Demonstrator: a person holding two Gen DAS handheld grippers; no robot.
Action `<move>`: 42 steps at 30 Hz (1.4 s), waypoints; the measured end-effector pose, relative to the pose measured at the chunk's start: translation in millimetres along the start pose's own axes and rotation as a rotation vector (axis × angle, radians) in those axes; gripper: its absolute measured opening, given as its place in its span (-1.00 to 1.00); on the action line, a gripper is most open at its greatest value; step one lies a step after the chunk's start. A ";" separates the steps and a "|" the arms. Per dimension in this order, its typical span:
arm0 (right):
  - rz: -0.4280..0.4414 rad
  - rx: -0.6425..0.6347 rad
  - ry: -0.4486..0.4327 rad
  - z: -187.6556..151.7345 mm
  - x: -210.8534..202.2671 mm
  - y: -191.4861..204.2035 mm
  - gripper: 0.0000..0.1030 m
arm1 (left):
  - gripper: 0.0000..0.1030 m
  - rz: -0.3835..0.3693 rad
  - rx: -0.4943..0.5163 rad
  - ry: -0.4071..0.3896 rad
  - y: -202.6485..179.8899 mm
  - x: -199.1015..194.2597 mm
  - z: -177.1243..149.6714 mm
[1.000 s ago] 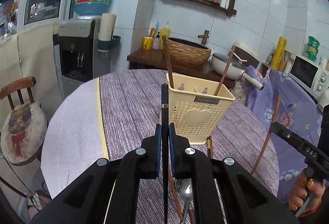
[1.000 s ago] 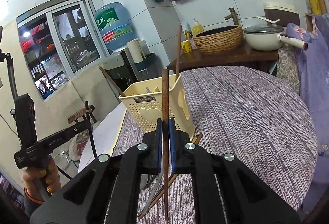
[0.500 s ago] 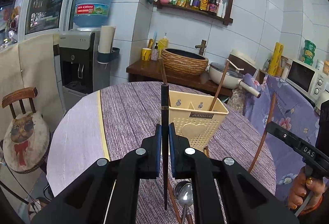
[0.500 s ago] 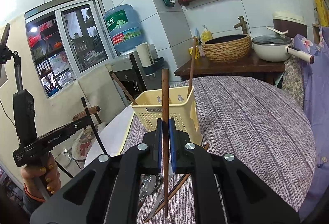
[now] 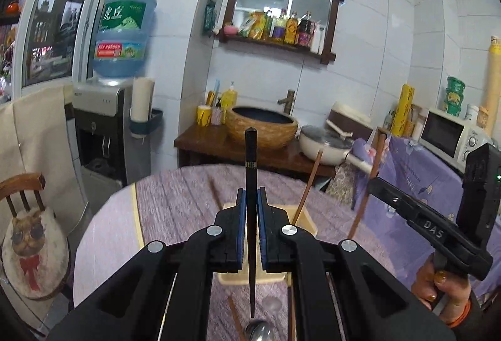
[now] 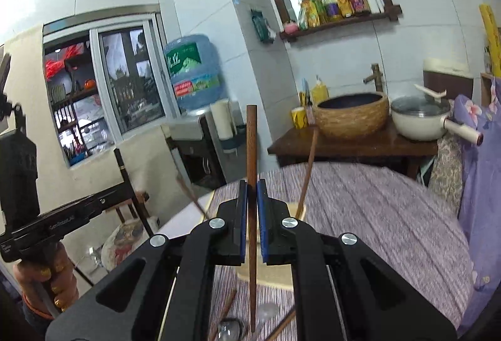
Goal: Organize utensils
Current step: 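Lift both chopsticks upright and carry them over the cream holder, then drop both chopsticks into the cream holder by opening both tools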
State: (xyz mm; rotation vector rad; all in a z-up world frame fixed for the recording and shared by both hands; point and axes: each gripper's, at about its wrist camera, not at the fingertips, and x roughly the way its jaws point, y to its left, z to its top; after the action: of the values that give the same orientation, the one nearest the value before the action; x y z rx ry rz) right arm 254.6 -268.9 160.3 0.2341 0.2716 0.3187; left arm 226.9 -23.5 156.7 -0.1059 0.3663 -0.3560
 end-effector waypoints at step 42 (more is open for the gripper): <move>-0.163 -0.071 0.050 -73.5 88.1 -27.7 -0.73 | -0.05 0.100 0.019 0.077 -0.4 100.3 -51.8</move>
State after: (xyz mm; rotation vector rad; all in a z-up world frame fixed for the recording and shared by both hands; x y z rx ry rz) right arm 320.9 -251.3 64.2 0.1327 0.3264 0.1731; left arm 295.2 -61.8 75.3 -0.0548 0.4428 -0.2649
